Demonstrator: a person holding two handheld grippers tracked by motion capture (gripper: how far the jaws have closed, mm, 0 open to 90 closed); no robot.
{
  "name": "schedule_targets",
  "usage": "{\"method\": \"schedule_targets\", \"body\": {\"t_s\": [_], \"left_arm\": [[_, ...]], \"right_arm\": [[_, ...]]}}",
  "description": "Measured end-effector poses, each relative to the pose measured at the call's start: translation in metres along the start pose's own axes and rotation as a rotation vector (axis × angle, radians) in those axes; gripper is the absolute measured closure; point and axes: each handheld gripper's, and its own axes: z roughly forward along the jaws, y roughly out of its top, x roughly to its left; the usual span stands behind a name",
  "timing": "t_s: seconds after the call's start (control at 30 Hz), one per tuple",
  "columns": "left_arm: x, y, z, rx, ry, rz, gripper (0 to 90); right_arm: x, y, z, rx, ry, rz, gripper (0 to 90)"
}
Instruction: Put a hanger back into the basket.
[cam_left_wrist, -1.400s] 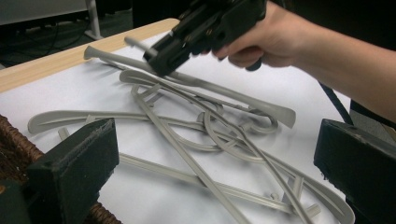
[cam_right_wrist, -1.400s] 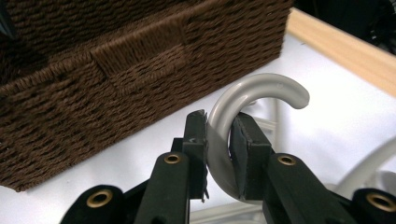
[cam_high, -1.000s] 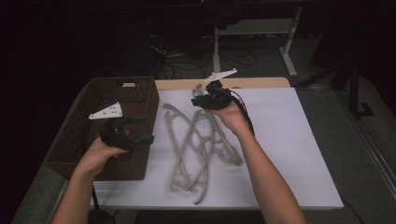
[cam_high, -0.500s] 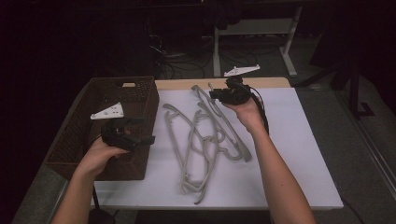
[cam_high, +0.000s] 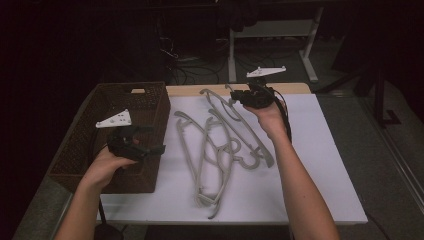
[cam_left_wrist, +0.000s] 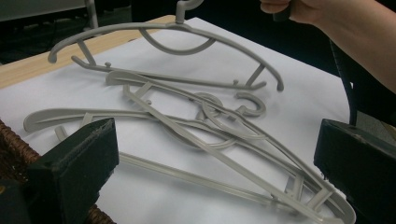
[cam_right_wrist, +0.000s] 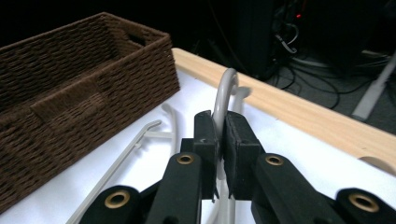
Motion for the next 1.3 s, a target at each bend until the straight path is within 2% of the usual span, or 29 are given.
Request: {"method": "schedule_targets", "body": {"t_s": [0.13, 0.27, 0.3, 0.47, 0.5, 0.6, 0.7, 0.8, 0.83, 0.87, 0.9, 0.97, 1.0, 1.03, 1.07, 1.13, 1.17, 1.23, 1.3], "left_arm": [[-0.001, 0.001, 0.000, -0.001, 0.000, 0.002, 0.0], [-0.001, 0.003, 0.000, 0.000, 0.008, 0.010, 0.0], [-0.003, 0.006, 0.001, 0.008, 0.021, 0.026, 0.0], [-0.007, 0.016, 0.006, 0.022, 0.020, 0.050, 0.0], [-0.008, 0.018, 0.008, 0.020, 0.019, 0.053, 0.0], [-0.010, 0.028, 0.014, 0.018, 0.019, 0.064, 0.0], [-0.015, 0.042, 0.026, 0.023, 0.020, 0.080, 0.0], [-0.018, 0.049, 0.033, 0.033, 0.020, 0.093, 0.0], [-0.020, 0.052, 0.037, 0.037, 0.018, 0.099, 0.0], [-0.022, 0.054, 0.040, 0.042, 0.016, 0.106, 0.0], [-0.026, 0.060, 0.049, 0.048, 0.004, 0.120, 0.0], [-0.028, 0.063, 0.054, 0.054, 0.000, 0.128, 0.0], [-0.031, 0.066, 0.064, 0.066, -0.003, 0.143, 0.0], [-0.031, 0.066, 0.064, 0.066, -0.003, 0.143, 0.0], [-0.035, 0.070, 0.075, 0.078, -0.017, 0.157, 0.0], [-0.038, 0.072, 0.085, 0.095, -0.022, 0.174, 0.0], [-0.038, 0.072, 0.085, 0.095, -0.022, 0.174, 0.3], [-0.041, 0.076, 0.100, 0.118, -0.030, 0.220, 7.8], [-0.041, 0.077, 0.105, 0.129, -0.027, 0.228, 9.0]], "right_arm": [[-0.002, 0.007, -0.008, -0.010, -0.023, -0.015, 84.4], [-0.007, 0.009, -0.016, -0.026, -0.032, -0.011, 85.0], [-0.011, 0.010, -0.021, -0.033, -0.025, -0.013, 85.5], [-0.018, 0.012, -0.032, -0.046, 0.012, -0.011, 85.6], [-0.019, 0.013, -0.037, -0.043, 0.006, -0.030, 85.6], [-0.024, 0.013, -0.045, -0.040, 0.018, -0.047, 85.6], [-0.028, 0.013, -0.055, -0.041, 0.040, -0.069, 85.6], [-0.030, 0.011, -0.063, -0.037, 0.057, -0.087, 85.6], [-0.033, 0.009, -0.071, -0.034, 0.081, -0.100, 85.6], [-0.033, 0.009, -0.071, -0.034, 0.081, -0.100, 85.6], [-0.035, 0.006, -0.079, -0.028, 0.107, -0.109, 85.6], [-0.036, 0.005, -0.082, -0.026, 0.117, -0.113, 85.5], [-0.037, 0.002, -0.089, -0.019, 0.140, -0.122, 85.5], [-0.037, 0.002, -0.089, -0.019, 0.140, -0.122, 85.5], [-0.039, -0.001, -0.095, -0.011, 0.164, -0.126, 85.6], [-0.040, -0.003, -0.099, -0.003, 0.186, -0.133, 85.5], [-0.040, -0.003, -0.099, -0.003, 0.186, -0.133, 85.5], [-0.041, -0.006, -0.104, 0.011, 0.222, -0.144, 85.6], [-0.041, -0.007, -0.105, 0.014, 0.235, -0.148, 85.5]]}}
